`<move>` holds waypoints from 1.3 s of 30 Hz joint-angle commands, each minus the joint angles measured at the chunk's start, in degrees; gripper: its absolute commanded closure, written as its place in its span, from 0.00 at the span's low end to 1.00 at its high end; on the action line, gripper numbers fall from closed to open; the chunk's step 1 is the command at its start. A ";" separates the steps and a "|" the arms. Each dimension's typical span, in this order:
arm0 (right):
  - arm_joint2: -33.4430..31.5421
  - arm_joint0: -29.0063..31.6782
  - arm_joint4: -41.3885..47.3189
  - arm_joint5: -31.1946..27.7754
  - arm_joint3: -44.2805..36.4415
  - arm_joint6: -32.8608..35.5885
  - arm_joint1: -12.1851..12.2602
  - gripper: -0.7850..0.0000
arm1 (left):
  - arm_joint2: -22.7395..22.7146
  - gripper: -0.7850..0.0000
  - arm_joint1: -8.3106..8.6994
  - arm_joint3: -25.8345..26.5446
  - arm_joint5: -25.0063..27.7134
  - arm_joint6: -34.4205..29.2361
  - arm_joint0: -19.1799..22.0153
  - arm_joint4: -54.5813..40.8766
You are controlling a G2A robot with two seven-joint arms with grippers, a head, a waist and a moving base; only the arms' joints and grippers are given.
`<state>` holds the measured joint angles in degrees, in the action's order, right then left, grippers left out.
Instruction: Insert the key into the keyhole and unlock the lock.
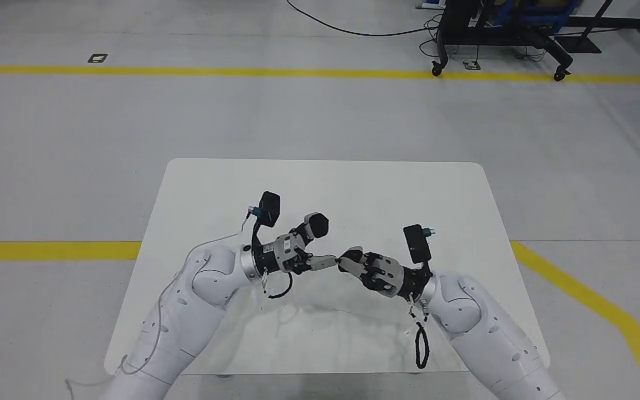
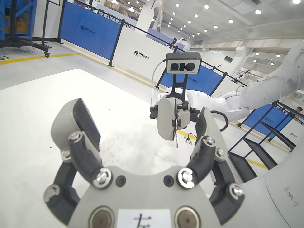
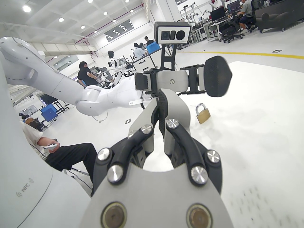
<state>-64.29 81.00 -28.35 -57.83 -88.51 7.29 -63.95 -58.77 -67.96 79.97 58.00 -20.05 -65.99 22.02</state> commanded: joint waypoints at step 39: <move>-1.85 0.58 -3.61 2.61 0.94 -5.45 -0.53 1.00 | 10.55 0.87 4.19 -2.77 0.00 7.38 4.75 -0.98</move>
<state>-66.12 81.57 -31.91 -55.19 -87.58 1.90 -64.48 -48.46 -63.87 77.28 58.00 -12.94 -61.33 20.98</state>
